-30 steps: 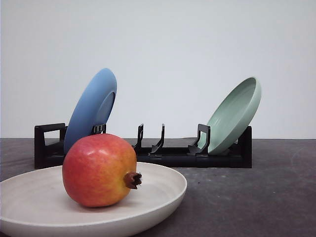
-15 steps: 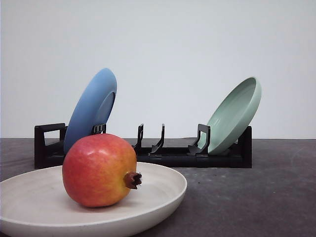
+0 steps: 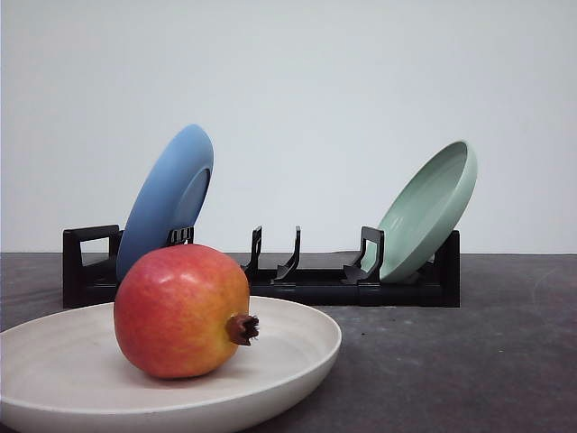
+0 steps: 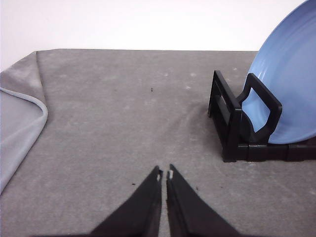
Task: Place pomegranate in white plate
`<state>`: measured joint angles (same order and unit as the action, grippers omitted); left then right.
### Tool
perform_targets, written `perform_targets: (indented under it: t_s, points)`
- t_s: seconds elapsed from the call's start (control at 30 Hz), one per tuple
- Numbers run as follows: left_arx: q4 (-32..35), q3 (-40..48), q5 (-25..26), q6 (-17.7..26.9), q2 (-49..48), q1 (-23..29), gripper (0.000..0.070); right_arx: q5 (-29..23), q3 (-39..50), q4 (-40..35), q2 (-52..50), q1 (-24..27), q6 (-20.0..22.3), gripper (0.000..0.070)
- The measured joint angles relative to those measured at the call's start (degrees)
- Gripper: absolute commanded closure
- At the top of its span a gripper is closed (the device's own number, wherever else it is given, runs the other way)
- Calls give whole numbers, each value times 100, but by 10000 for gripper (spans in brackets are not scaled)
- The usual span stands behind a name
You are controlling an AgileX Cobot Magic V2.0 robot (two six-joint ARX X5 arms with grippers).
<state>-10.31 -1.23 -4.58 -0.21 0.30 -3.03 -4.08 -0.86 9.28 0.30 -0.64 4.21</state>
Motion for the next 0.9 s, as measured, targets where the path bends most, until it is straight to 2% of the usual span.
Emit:
perform_targets:
  t_s: [0.9]
  points:
    - [0,0,0,0,0,0,700,0,0,0,0,0,-2,655]
